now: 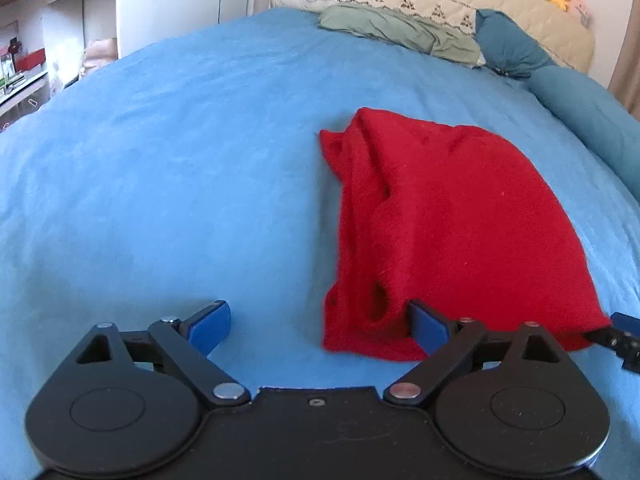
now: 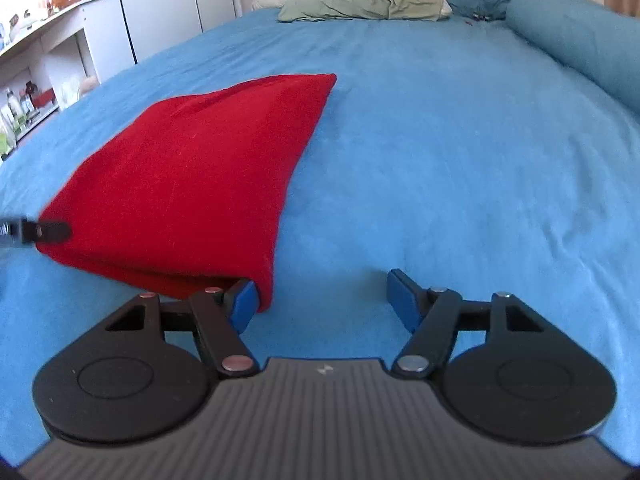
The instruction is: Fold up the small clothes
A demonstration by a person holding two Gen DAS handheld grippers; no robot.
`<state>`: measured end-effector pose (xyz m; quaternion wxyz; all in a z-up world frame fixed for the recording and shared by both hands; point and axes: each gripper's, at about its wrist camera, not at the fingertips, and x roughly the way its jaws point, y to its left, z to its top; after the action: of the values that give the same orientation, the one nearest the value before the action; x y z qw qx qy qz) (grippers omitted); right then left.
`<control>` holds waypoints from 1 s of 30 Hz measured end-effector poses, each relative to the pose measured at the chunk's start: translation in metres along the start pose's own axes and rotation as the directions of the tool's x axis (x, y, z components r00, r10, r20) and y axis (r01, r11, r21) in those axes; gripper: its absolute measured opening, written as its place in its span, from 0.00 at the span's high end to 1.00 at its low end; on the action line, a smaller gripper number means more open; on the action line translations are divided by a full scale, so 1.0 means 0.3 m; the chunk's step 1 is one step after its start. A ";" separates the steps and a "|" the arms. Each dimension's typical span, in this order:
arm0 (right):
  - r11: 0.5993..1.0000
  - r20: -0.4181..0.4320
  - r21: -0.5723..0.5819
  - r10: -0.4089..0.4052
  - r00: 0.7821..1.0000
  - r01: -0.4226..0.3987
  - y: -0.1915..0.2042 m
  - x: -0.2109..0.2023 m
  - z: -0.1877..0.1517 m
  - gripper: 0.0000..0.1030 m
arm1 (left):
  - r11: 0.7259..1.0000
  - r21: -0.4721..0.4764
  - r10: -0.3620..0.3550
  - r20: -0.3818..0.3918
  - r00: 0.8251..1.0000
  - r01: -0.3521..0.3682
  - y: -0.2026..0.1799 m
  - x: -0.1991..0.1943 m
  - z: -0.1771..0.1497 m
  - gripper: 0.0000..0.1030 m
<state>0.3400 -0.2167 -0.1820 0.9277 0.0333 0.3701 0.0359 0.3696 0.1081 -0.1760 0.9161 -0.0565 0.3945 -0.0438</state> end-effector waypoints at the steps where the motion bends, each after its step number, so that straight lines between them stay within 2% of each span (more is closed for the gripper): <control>1: 1.000 -0.005 -0.021 -0.003 1.000 0.003 0.009 0.002 0.007 0.18 | 1.000 0.014 0.011 0.002 1.000 -0.011 -0.001 0.001 -0.007 0.05; 5: 0.999 -0.027 -0.048 0.017 0.999 -0.018 0.005 -0.008 0.017 0.19 | 0.999 0.031 0.033 -0.011 0.999 -0.033 -0.018 -0.006 -0.003 0.05; 7: 0.998 -0.057 -0.016 0.059 0.997 -0.060 -0.010 -0.024 0.028 0.19 | 0.999 0.020 0.038 -0.027 0.999 -0.037 -0.018 -0.029 0.015 0.06; 9: 0.994 -0.066 0.007 0.110 0.992 -0.110 -0.029 -0.068 0.041 0.19 | 0.996 0.061 0.060 -0.014 0.998 -0.059 -0.035 -0.070 0.037 0.06; 11: 0.990 -0.061 0.000 0.137 0.989 -0.138 -0.042 -0.106 0.067 0.14 | 0.989 0.120 0.089 0.022 0.996 -0.091 -0.062 -0.115 0.069 0.04; 13: 0.987 -0.045 -0.006 0.159 0.986 -0.159 -0.050 -0.140 0.106 0.00 | 0.985 0.150 0.073 0.069 0.995 -0.083 -0.078 -0.166 0.110 0.00; 16: 0.979 -0.024 0.004 0.205 0.979 -0.205 -0.062 -0.165 0.190 0.00 | 0.986 0.161 0.027 0.081 0.996 -0.040 -0.084 -0.199 0.185 0.00; 18: 0.972 -0.039 0.034 0.235 0.971 -0.233 -0.070 -0.151 0.254 0.00 | 0.990 0.144 -0.016 0.073 0.997 0.006 -0.075 -0.201 0.233 0.00; 21: 0.951 -0.050 0.112 0.295 0.954 -0.288 -0.086 -0.113 0.337 0.00 | 0.992 0.107 -0.079 0.058 0.995 0.072 -0.053 -0.172 0.289 0.00; 23: 0.946 -0.061 0.141 0.304 0.951 -0.293 -0.090 -0.081 0.375 0.00 | 0.989 0.099 -0.119 0.047 0.992 0.114 -0.043 -0.135 0.322 0.00; 27: 0.923 -0.116 0.246 0.331 0.937 -0.295 -0.094 0.044 0.413 0.00 | 0.976 0.027 -0.214 -0.040 0.976 0.215 -0.006 0.004 0.380 0.02; 30: 0.906 -0.142 0.309 0.345 0.928 -0.290 -0.088 0.131 0.408 0.00 | 0.964 -0.040 -0.264 -0.107 0.958 0.262 0.019 0.113 0.397 0.13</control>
<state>0.4540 -0.2437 -0.1227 0.8546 0.2220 0.4491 0.1369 0.4797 0.1179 -0.1199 0.8779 -0.1174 0.4347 -0.1633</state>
